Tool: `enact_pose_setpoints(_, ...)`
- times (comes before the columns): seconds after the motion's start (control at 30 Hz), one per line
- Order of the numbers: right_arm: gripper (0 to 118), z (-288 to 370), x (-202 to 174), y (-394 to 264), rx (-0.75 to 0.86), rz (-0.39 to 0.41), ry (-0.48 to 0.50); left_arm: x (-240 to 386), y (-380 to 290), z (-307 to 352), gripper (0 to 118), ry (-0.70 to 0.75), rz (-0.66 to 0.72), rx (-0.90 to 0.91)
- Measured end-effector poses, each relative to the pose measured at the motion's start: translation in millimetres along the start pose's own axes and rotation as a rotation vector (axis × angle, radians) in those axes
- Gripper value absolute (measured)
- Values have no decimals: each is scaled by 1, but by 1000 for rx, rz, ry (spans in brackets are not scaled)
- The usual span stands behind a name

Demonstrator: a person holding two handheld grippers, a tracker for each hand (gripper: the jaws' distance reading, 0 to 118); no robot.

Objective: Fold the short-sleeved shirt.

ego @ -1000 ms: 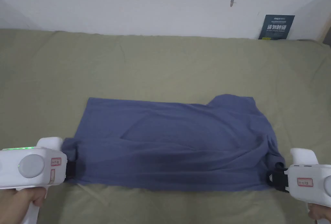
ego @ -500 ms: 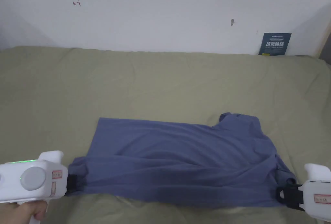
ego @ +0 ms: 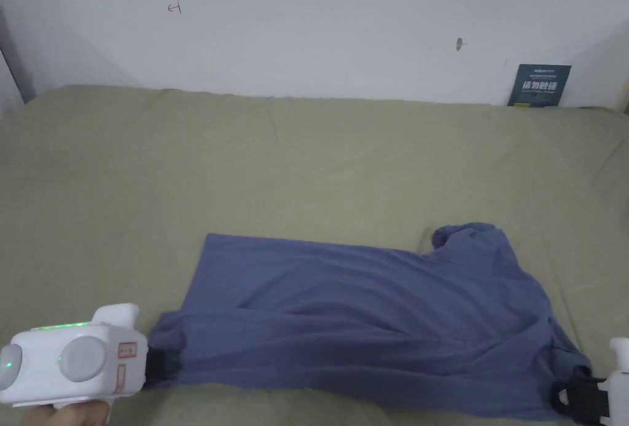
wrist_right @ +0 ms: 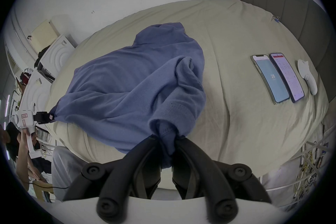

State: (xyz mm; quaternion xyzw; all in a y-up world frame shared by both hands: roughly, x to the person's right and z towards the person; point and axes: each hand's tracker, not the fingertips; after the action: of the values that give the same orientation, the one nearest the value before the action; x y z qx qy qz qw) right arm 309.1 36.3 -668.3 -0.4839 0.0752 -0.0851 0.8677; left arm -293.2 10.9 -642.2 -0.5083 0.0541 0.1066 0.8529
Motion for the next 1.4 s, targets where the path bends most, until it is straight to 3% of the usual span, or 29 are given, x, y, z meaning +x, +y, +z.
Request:
enact_pose_setpoints(0.3, 12, 6, 26, -31, -40, -34, 18, -17, -37, 13, 5, -20, 18, -29)
enact_pose_setpoints(0.33, 13, 4, 26, -33, -25, -36, 15, -17, -38, 13, 5, -26, 19, -25)
enact_pose_setpoints(0.37, 23, 1, 27, -32, -18, -46, 11, -16, -37, 11, 5, -28, 20, -25)
enact_pose_setpoints(0.4, 61, -3, 28, -31, -30, -68, 15, -16, -37, 10, 15, -28, 32, -17)
enact_pose_setpoints(0.43, 96, -3, 27, -30, -40, -82, -6, -18, -38, 10, 50, -38, 42, 1)
enact_pose_setpoints(0.47, 118, 0, 24, -31, -39, -81, -46, -19, -39, 10, 103, -53, 43, 17)
enact_pose_setpoints(0.5, 118, 0, 26, -33, -33, -65, -60, -20, -40, 11, 118, -45, 43, 28)
enact_pose_setpoints(0.57, 118, 12, 30, -34, 25, -43, -39, -27, -36, 14, 118, -14, 65, 4)
enact_pose_setpoints(0.7, 118, 55, 15, -28, 35, -27, -89, -37, -25, 29, 114, -39, 67, 35)
enact_pose_setpoints(0.77, 112, 28, 37, -15, 79, -19, -109, -37, -11, 35, 113, -49, 49, 72)
enact_pose_setpoints(0.8, 97, 29, 37, -8, 102, -28, -95, -34, -2, 37, 106, -55, 32, 93)
enact_pose_setpoints(0.83, 74, 29, 38, -1, 123, -37, -84, -20, 5, 41, 90, -65, 19, 118)
enact_pose_setpoints(0.87, 43, 27, 35, 12, 144, -79, -107, -13, 16, 39, 57, -91, -5, 124)
enact_pose_setpoints(0.9, 2, 21, 34, 22, 162, -79, -114, -5, 27, 34, 6, -78, -5, 121)
enact_pose_setpoints(1.07, 0, -11, 25, 73, 173, -92, -106, 40, 85, 12, 5, -51, -63, 129)
enact_pose_setpoints(1.2, 0, -27, 13, 103, 170, -94, -136, 13, 170, -65, 8, -46, -96, 113)
enact_pose_setpoints(1.23, 0, -31, 12, 107, 161, -92, -142, 32, 157, -62, 23, -51, -100, 110)
enact_pose_setpoints(1.27, 0, -41, 17, 115, 145, -98, -150, 33, 167, -74, 62, -59, -100, 91)
enact_pose_setpoints(1.3, 0, -47, 18, 119, 141, -98, -157, 33, 179, -88, 118, -59, -102, 55)
enact_pose_setpoints(1.37, 0, -56, 18, 125, 124, -101, -159, 29, 193, -118, 114, -8, -126, -2)
enact_pose_setpoints(1.4, 0, -72, 40, 136, 101, -117, -146, 33, 201, -131, 114, -62, -124, 118)
